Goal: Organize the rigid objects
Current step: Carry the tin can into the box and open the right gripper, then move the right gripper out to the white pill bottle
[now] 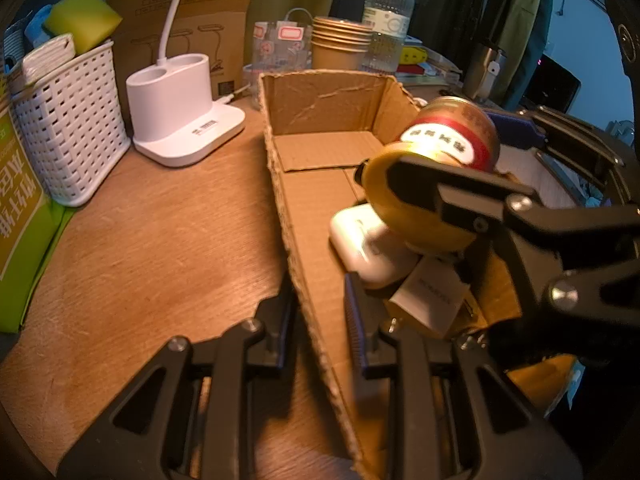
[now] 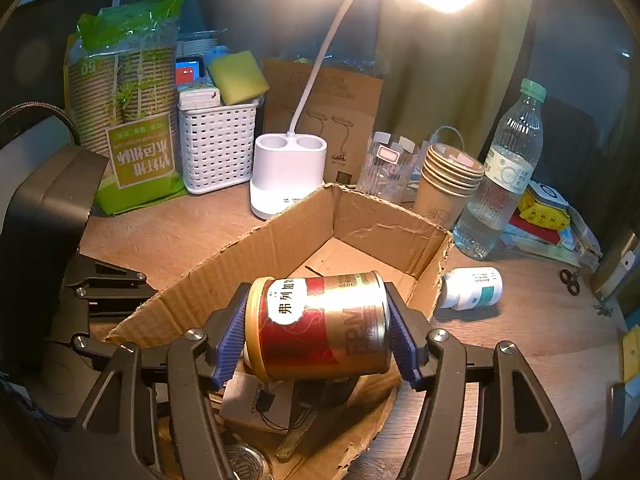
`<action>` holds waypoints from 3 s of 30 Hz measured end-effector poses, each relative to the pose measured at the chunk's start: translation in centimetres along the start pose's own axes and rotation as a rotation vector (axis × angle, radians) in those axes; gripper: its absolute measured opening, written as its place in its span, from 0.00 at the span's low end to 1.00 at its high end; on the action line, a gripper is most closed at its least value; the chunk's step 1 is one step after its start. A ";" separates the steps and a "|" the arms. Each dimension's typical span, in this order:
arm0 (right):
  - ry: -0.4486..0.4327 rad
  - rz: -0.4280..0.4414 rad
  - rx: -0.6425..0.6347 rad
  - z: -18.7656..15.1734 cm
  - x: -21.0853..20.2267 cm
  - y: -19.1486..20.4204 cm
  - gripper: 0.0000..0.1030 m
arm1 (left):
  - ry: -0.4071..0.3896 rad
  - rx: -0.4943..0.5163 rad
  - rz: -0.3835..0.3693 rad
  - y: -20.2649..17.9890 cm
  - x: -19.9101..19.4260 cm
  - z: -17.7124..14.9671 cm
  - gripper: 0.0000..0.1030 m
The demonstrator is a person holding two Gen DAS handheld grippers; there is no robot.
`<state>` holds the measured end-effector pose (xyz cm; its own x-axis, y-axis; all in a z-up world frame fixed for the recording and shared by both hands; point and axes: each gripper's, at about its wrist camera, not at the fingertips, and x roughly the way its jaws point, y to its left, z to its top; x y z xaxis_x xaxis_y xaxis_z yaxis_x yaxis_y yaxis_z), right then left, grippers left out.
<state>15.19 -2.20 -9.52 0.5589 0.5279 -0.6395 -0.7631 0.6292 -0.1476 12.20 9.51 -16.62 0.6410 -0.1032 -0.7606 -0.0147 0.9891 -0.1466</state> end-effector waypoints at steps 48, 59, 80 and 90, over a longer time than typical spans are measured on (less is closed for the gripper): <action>-0.074 -0.120 0.233 -0.3 -2.7 -7.8 0.79 | 0.000 0.000 0.001 -0.1 0.0 0.0 0.25; -0.056 -0.189 0.271 -1.0 -1.7 -9.8 0.79 | 0.000 0.000 0.001 -0.1 0.0 0.0 0.25; 0.050 -0.184 0.352 -1.4 2.9 -15.7 0.79 | 0.000 0.000 0.001 -0.1 0.0 0.0 0.25; 0.129 -0.205 0.397 0.1 7.3 -17.7 0.79 | 0.000 0.000 0.001 -0.1 0.0 0.0 0.25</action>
<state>32.78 -9.39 -11.46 0.6214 0.3103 -0.7194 -0.4434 0.8963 0.0036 12.18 9.44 -16.58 0.6409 -0.1018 -0.7609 -0.0156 0.9892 -0.1454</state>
